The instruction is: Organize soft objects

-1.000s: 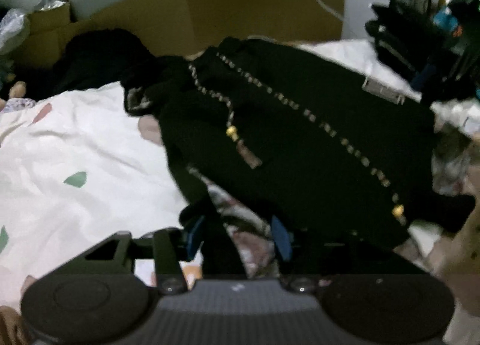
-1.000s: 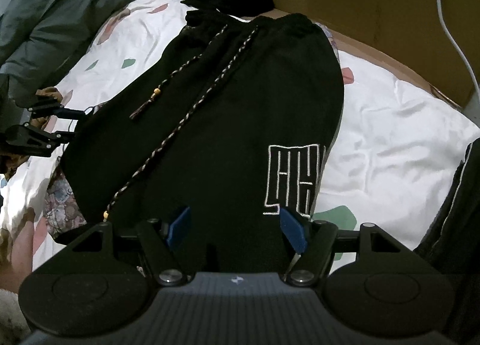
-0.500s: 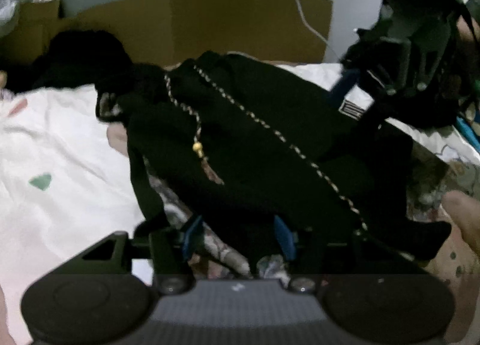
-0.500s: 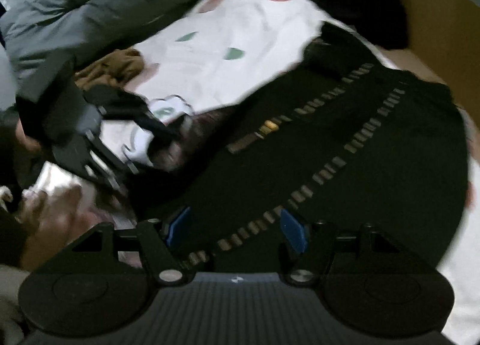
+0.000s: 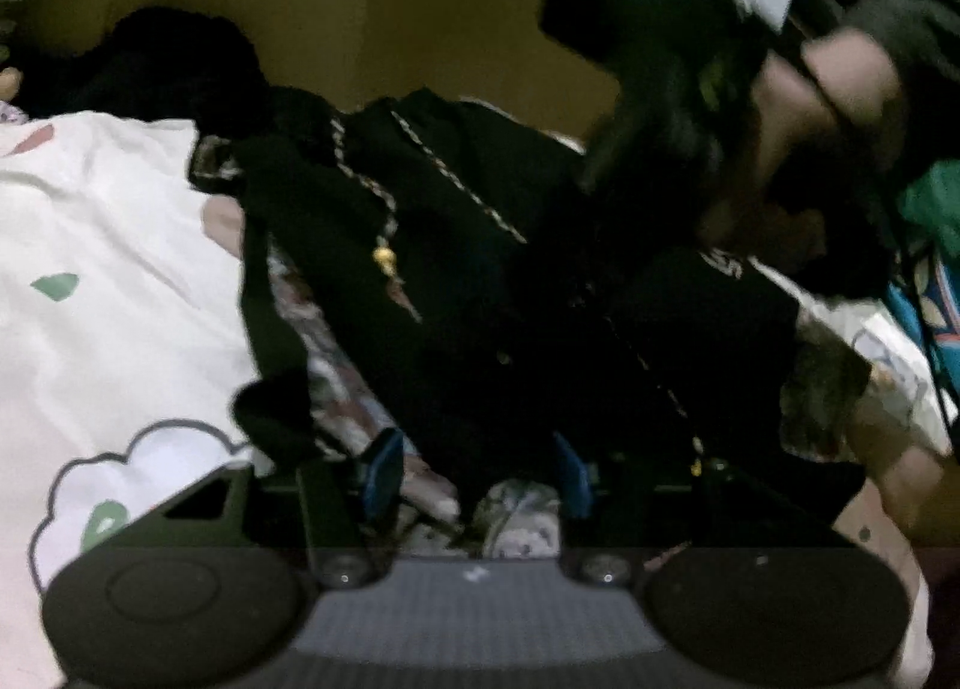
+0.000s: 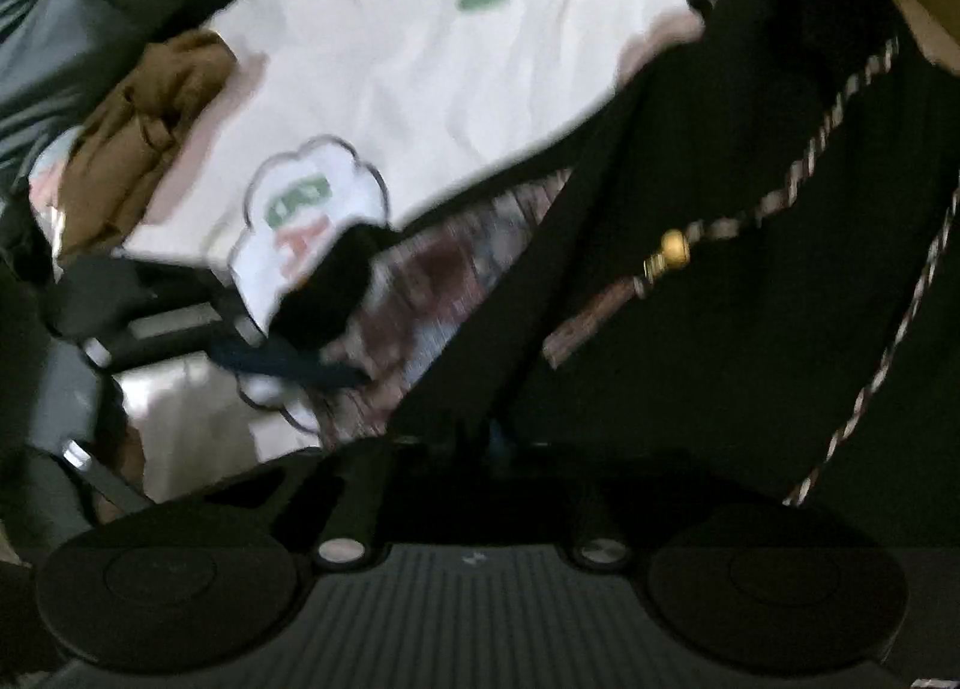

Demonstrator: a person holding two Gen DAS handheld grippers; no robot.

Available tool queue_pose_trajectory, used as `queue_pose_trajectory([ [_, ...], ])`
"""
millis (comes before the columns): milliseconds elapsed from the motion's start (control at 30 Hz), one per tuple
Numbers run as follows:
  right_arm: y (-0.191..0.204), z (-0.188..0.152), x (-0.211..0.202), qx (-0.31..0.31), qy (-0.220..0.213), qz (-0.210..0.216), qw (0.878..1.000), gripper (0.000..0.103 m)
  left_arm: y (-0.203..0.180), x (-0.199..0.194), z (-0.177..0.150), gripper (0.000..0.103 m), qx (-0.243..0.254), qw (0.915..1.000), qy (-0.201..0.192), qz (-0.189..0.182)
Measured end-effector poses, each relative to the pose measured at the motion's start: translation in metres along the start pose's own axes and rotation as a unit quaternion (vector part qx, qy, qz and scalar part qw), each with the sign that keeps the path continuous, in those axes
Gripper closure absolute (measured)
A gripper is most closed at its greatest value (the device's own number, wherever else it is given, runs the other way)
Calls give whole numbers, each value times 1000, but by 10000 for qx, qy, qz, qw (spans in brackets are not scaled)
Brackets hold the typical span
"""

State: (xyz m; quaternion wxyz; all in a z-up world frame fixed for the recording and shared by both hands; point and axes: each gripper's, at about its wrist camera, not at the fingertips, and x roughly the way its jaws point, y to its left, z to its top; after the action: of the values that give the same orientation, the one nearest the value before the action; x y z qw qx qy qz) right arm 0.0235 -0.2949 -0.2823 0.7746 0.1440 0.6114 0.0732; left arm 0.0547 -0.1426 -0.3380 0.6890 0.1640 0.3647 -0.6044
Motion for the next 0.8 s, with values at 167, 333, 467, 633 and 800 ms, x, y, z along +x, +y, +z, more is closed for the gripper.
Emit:
queue_pose_trajectory([
  [167, -3, -3, -14, -4, -134, 61, 9999, 100, 26, -5, 3, 42, -650, 9979, 31, 21],
  [333, -10, -8, -30, -21, -248, -4, 9997, 100, 28, 2, 10, 42, -1039, 9944, 107, -180],
  [467, -22, -13, -45, 23, -338, -62, 9994, 100, 21, 17, 16, 42, -1000, 9945, 323, -29],
  [633, -37, -27, -56, 75, -365, -113, 9992, 100, 19, 30, 17, 51, -958, 9934, 557, 284],
  [800, -50, -36, -61, 172, -413, -202, 9988, 100, 24, 35, 16, 65, -1050, 9901, 745, 559],
])
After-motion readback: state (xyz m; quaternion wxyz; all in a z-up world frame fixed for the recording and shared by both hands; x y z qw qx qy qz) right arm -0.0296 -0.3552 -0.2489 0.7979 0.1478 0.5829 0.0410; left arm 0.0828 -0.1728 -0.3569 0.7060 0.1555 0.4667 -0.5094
